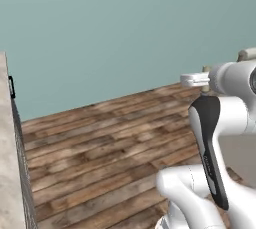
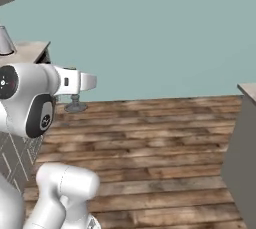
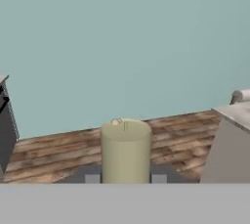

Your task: Get the candle and the beer from the cabinet and move them to the dining counter.

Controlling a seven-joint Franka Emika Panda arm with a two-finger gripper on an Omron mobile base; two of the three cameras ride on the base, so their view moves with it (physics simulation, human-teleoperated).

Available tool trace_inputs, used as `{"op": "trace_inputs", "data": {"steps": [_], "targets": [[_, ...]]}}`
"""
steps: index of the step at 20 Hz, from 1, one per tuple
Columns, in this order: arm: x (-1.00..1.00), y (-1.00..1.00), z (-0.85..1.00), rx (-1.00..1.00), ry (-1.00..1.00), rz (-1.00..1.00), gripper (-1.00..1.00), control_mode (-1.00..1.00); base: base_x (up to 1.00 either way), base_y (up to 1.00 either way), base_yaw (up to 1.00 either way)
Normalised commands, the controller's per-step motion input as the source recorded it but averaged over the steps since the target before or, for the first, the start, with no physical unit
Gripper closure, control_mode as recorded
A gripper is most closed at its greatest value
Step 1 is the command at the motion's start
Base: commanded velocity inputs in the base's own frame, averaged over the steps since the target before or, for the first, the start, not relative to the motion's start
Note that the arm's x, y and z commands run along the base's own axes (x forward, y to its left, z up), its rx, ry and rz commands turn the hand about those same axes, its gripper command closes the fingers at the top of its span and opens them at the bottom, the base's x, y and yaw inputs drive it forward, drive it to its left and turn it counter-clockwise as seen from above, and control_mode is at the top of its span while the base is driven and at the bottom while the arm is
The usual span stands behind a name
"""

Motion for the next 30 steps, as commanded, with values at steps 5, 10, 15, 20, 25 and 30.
{"op": "trace_inputs", "data": {"steps": [5, 10, 15, 20, 25, 30], "targets": [[0.0, 0.0, 0.0, 0.0, 0.0, 0.0, 1.0, 1.0, 1.0, 0.01, -0.31], [0.0, 0.0, 0.0, 0.0, 0.0, 0.0, 1.0, 1.0, 1.0, 0.21, -0.48], [0.0, 0.0, 0.0, 0.0, 0.0, 0.0, 1.0, 1.0, 0.94, 0.42, -0.61], [0.0, 0.0, 0.0, 0.0, 0.0, 0.0, 1.0, 1.0, 0.92, 0.64, -0.63], [0.0, 0.0, 0.0, 0.0, 0.0, 0.0, 1.0, 1.0, 0.88, 0.69, -0.58], [0.0, 0.0, 0.0, 0.0, 0.0, 0.0, 1.0, 1.0, 0.85, 0.78, -0.52]]}}
